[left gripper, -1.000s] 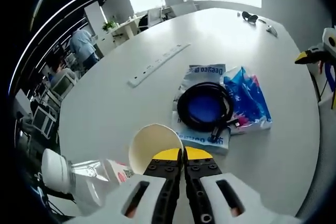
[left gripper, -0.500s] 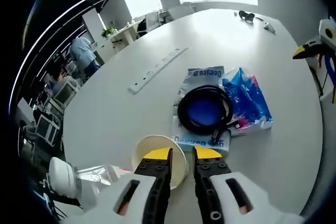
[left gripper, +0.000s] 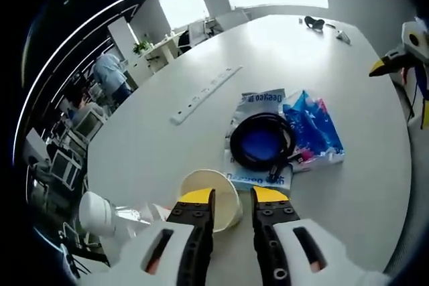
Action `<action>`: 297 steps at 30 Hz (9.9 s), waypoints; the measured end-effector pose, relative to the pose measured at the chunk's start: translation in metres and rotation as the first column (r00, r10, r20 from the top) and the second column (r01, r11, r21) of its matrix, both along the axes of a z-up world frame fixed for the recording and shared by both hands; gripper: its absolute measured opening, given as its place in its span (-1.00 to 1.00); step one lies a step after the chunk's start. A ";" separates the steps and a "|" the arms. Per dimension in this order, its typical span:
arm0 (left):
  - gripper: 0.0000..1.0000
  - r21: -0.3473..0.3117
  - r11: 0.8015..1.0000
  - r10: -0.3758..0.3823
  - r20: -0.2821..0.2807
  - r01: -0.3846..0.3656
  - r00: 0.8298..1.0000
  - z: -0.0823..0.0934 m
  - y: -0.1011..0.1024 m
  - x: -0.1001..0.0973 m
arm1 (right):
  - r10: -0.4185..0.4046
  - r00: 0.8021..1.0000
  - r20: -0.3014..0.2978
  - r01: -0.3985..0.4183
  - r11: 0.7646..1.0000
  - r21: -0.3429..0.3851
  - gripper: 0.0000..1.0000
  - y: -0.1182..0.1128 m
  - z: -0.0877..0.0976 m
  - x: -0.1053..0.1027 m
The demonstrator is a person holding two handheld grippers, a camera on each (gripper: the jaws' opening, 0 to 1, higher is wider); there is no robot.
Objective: Arrange the tabletop items into an orderly group along one side of the table until the central work area is clear of visible clutter.
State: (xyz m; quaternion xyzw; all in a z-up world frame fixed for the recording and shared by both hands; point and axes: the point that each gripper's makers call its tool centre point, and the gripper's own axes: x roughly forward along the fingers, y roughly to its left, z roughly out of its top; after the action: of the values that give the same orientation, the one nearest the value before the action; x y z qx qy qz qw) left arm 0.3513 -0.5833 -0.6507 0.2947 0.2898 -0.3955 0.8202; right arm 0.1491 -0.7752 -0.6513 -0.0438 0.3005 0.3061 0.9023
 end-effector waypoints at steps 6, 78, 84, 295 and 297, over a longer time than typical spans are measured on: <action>-0.60 -0.011 1.000 -0.007 0.013 0.007 1.000 0.005 -0.004 -0.006 | -0.005 1.000 0.010 0.005 1.000 -0.011 0.80 -0.004 0.002 0.006; 0.10 -0.167 0.943 0.282 -0.064 -0.288 0.957 0.001 0.028 -0.086 | 0.272 0.960 0.071 -0.258 0.952 -0.161 0.09 -0.003 -0.003 0.118; 0.15 -0.173 0.935 0.301 -0.076 -0.310 0.951 0.000 0.030 -0.089 | 0.280 0.958 0.069 -0.266 0.949 -0.167 0.05 -0.002 -0.006 0.129; -0.90 -0.151 0.966 0.159 -0.296 -0.210 0.942 -0.086 -0.136 -0.139 | 0.273 0.944 -0.187 -0.306 0.934 -0.182 -0.14 -0.089 -0.092 0.042; -0.90 -0.155 0.966 0.152 -0.299 -0.205 0.942 -0.086 -0.139 -0.144 | 0.269 0.945 -0.189 -0.303 0.935 -0.183 -0.13 -0.092 -0.092 0.039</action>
State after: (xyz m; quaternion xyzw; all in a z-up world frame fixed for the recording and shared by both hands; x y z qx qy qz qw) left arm 0.2077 -0.7226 -0.7366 0.1299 0.3926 -0.3826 0.8262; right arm 0.1880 -0.8675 -0.7435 -0.1568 0.3931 0.4035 0.8112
